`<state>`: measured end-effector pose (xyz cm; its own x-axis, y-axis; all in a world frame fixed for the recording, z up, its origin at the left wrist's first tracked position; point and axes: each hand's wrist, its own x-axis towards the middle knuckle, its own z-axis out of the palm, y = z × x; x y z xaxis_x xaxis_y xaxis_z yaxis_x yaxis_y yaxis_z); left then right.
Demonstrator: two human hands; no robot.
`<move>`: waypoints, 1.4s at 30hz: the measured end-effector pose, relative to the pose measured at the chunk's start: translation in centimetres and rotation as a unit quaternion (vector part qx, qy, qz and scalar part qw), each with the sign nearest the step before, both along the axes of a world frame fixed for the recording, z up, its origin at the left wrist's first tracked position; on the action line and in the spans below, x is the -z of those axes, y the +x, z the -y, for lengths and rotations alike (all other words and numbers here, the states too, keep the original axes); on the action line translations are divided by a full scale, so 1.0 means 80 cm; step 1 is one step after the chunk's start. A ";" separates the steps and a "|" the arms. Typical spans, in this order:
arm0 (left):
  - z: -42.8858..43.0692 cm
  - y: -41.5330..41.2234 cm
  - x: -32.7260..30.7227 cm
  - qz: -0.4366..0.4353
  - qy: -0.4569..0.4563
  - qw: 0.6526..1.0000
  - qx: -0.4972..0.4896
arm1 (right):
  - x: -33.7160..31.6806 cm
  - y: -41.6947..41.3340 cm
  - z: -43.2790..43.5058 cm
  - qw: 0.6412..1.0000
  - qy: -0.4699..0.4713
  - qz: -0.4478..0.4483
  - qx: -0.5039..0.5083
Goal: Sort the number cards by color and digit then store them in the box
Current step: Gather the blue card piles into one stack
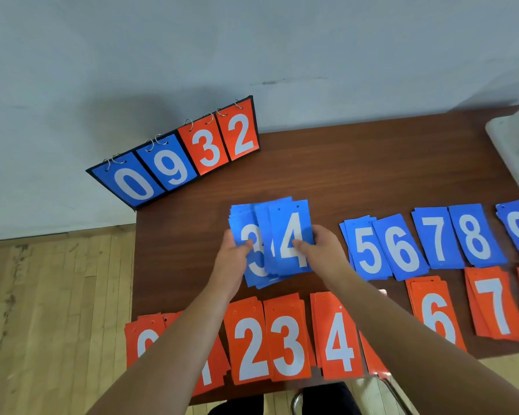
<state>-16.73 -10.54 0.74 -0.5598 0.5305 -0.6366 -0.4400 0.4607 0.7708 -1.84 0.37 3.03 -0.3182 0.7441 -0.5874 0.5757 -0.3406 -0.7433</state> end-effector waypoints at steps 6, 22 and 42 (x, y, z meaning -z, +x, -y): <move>-0.030 0.047 -0.028 0.032 0.033 0.996 0.076 | -0.002 0.019 0.013 0.983 0.126 0.096 -0.097; -0.093 0.122 -0.017 -0.112 -0.108 0.985 -0.069 | 0.054 0.133 -0.048 0.863 0.293 0.250 -0.326; -0.054 0.102 -0.004 -0.102 -0.135 0.979 -0.113 | 0.038 0.090 -0.104 0.992 0.044 0.089 -0.082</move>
<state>-8.56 -6.18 1.04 -0.7737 0.2073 -0.5987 -0.4027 0.5686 0.7173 5.34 8.69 -0.01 -0.3363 0.7420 -0.5800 0.7427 -0.1698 -0.6478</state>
